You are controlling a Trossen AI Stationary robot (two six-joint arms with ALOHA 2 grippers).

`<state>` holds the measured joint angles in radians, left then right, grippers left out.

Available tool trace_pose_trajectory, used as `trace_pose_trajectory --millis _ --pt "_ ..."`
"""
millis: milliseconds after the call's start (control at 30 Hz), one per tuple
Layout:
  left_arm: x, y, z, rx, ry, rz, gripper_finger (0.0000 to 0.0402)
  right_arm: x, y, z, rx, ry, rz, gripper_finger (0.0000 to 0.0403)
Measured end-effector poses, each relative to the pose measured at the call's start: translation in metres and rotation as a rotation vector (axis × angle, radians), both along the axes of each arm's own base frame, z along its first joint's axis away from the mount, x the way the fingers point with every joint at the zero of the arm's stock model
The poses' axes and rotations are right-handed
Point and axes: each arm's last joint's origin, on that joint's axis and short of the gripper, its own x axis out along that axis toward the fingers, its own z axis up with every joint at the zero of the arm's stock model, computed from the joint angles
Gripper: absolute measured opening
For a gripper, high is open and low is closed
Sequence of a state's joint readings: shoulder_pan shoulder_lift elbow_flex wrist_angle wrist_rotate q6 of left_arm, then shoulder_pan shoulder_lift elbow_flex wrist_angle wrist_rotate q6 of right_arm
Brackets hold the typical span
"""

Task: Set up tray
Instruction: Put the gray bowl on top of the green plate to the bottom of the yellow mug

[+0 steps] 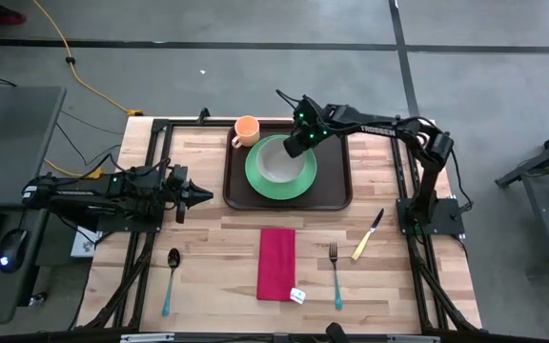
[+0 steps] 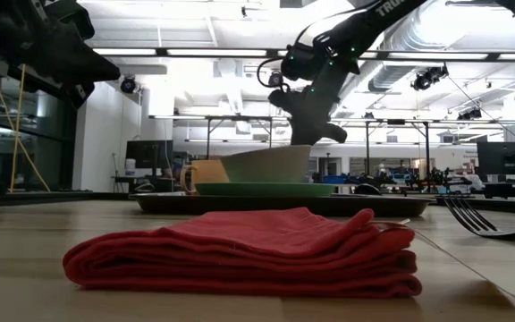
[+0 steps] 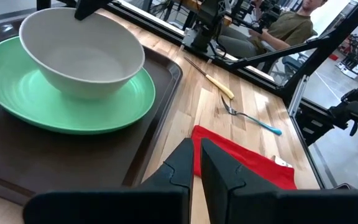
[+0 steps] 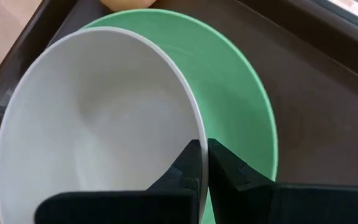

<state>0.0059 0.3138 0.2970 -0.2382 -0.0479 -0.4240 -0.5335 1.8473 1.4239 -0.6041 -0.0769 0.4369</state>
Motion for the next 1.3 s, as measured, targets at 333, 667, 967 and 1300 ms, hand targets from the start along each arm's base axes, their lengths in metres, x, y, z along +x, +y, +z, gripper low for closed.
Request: trace_pose_trajectory --millis 333,667,967,1300 --pt "0.0 0.0 0.0 -0.003 -0.001 0.001 0.0056 0.001 0.0 0.001 -0.019 -0.001 0.005 0.0" --pt "0.0 0.0 0.0 -0.002 -0.001 0.001 0.0056 0.005 -0.002 -0.002 -0.031 -0.026 0.013 0.0" --pt "0.0 0.0 0.0 -0.004 -0.001 -0.007 0.0056 0.009 -0.003 -0.011 -0.004 -0.018 0.021 0.0" --pt "0.0 0.0 0.0 -0.004 -0.001 -0.007 0.0056 0.007 -0.003 -0.012 0.001 0.01 0.022 0.0"
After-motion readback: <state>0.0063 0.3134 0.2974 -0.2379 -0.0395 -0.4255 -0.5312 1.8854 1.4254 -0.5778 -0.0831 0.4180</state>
